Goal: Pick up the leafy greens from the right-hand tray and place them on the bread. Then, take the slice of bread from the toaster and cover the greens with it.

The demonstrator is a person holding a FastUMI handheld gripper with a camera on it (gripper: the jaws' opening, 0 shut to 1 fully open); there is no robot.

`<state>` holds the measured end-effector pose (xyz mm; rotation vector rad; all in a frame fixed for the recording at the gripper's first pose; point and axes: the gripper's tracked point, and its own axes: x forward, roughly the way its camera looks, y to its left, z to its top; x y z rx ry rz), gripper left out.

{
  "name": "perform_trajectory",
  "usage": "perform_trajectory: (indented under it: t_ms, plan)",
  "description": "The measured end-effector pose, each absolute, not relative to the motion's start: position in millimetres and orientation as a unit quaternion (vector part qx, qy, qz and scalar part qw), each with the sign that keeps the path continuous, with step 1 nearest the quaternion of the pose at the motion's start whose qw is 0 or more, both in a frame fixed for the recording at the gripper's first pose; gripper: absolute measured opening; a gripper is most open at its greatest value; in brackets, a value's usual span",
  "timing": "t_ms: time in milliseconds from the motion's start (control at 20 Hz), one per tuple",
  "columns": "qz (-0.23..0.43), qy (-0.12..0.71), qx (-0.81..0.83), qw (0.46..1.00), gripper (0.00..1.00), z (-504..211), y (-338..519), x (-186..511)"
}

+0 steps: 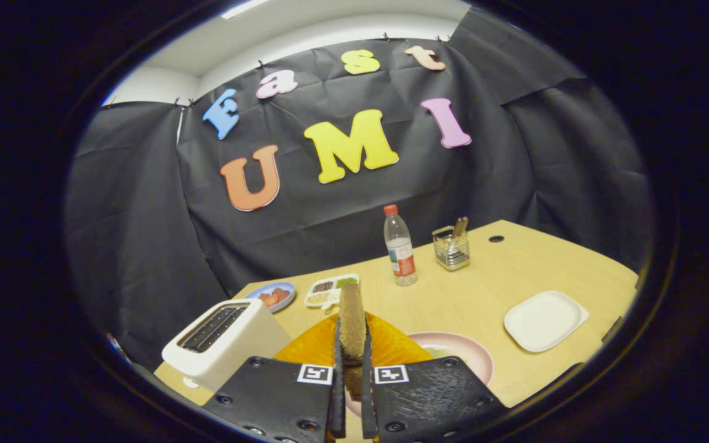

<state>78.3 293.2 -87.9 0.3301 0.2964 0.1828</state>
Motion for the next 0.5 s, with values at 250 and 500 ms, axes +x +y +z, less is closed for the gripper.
perform_trajectory:
  t_ms: [250,500]
  plan:
    - [0.100,0.175,0.205,0.958,0.10,-115,297,80]
    - [0.095,0.192,0.226,0.950,0.10,-137,284,77]
